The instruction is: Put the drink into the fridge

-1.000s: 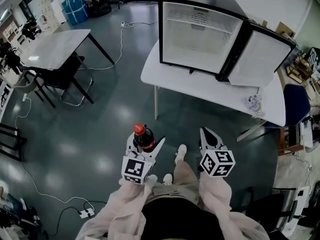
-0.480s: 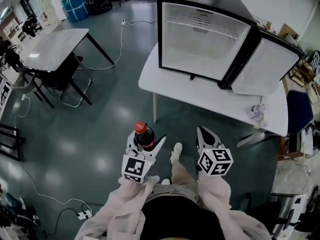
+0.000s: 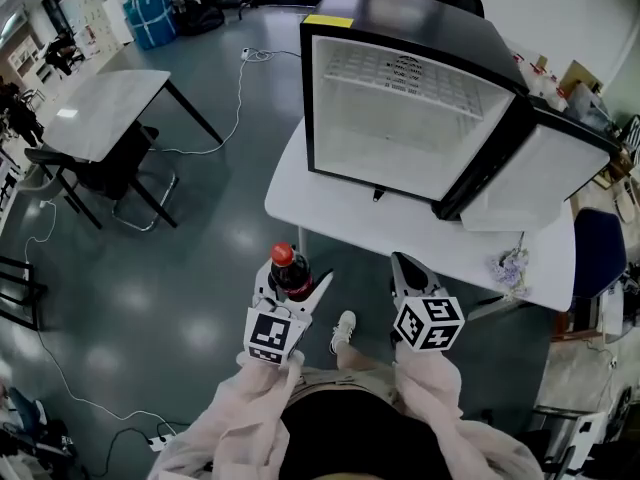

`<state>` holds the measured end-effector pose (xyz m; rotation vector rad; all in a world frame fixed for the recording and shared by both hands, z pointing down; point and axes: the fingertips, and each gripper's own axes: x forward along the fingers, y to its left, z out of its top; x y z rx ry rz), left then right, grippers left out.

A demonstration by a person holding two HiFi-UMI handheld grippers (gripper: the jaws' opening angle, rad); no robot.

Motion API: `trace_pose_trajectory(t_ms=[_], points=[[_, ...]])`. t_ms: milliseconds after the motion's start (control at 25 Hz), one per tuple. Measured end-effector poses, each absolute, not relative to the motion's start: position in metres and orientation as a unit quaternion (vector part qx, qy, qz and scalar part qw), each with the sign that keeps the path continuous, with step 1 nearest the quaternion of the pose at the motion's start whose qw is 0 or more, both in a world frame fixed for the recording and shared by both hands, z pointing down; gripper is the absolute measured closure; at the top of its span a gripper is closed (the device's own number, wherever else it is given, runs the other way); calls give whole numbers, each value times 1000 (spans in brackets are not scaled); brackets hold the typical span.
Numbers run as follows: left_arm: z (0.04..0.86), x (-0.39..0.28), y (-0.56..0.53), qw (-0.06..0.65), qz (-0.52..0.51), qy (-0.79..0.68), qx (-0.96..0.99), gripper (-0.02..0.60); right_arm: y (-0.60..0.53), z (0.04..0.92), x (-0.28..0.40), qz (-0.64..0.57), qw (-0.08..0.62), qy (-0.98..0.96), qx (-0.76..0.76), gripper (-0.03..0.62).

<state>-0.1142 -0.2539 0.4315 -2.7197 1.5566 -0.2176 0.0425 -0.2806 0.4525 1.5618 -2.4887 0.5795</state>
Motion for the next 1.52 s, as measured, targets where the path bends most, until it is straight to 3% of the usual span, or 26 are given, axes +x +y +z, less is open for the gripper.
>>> trace_pose_trajectory(t_ms=[920, 1520], points=[[441, -80, -416, -22, -61, 516, -854, 252, -437, 462, 74, 200, 67, -840, 500, 580], [449, -52, -443, -35, -65, 479, -874, 252, -440, 463, 73, 203, 64, -838, 503, 580]])
